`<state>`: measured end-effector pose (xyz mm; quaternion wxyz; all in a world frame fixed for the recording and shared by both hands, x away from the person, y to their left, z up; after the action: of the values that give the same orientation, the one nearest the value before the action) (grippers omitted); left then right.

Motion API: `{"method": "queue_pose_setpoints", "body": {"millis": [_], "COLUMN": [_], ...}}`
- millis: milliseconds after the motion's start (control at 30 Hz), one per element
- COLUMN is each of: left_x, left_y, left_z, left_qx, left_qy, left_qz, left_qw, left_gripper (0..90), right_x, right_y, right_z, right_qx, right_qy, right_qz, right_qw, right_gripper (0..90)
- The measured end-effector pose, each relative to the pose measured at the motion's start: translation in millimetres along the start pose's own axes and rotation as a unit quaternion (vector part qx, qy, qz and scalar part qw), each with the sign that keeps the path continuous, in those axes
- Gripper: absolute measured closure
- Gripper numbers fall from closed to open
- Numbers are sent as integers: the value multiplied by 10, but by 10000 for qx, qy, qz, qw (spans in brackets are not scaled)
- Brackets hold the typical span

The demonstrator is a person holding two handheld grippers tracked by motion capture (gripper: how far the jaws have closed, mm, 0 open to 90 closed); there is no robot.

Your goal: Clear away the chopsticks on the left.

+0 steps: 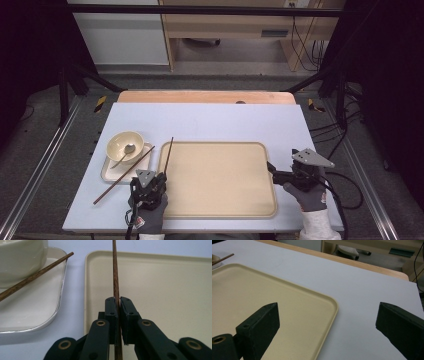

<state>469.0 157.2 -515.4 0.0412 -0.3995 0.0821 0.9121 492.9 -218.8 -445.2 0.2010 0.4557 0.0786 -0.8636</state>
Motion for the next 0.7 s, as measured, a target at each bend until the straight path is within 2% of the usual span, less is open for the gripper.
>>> {"method": "queue_pose_setpoints", "body": {"millis": [233, 300, 333, 533, 600, 700], "left_x": [47, 48, 51, 81, 102, 110], "left_y": [-16, -54, -52, -63, -17, -6], "left_z": [-91, -101, -104, -112, -111, -123], "left_qx": [-155, -204, -205, -282, -292, -323], "left_qy": [-243, -294, -310, -495, -519, -554], "left_qz": [11, -186, -139, -233, -38, -66], "left_qw": [9996, 9992, 9992, 9981, 9982, 9979], "left_gripper": [847, 847, 847, 842, 840, 840], "right_x": [2, 0, 1, 4, 5, 5], "right_y": [-1, -2, 2, 1, 3, 4], "right_z": [-9, -7, -8, -16, -15, -13], "right_qx": [11, 1, 12, 19, 24, 23], "right_qy": [-3, 2, -2, -11, -13, -13], "right_qz": [14, 5, 10, 25, 29, 26], "right_qw": [10000, 10000, 10000, 10000, 10000, 10000], "right_gripper": [53, 53, 53, 53, 53, 53]}}
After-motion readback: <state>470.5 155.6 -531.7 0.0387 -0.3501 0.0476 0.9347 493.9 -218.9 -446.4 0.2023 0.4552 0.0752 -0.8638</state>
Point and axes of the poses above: each handheld gripper's, and its own axes: z roughly backward along the jaws, x roughly out of its underside, y roughly to its right, the point moved 8 cm from there along -z, roughly forward along the jaws, and after that the axes turned 8 degrees about -y, right-handed, at the moved point
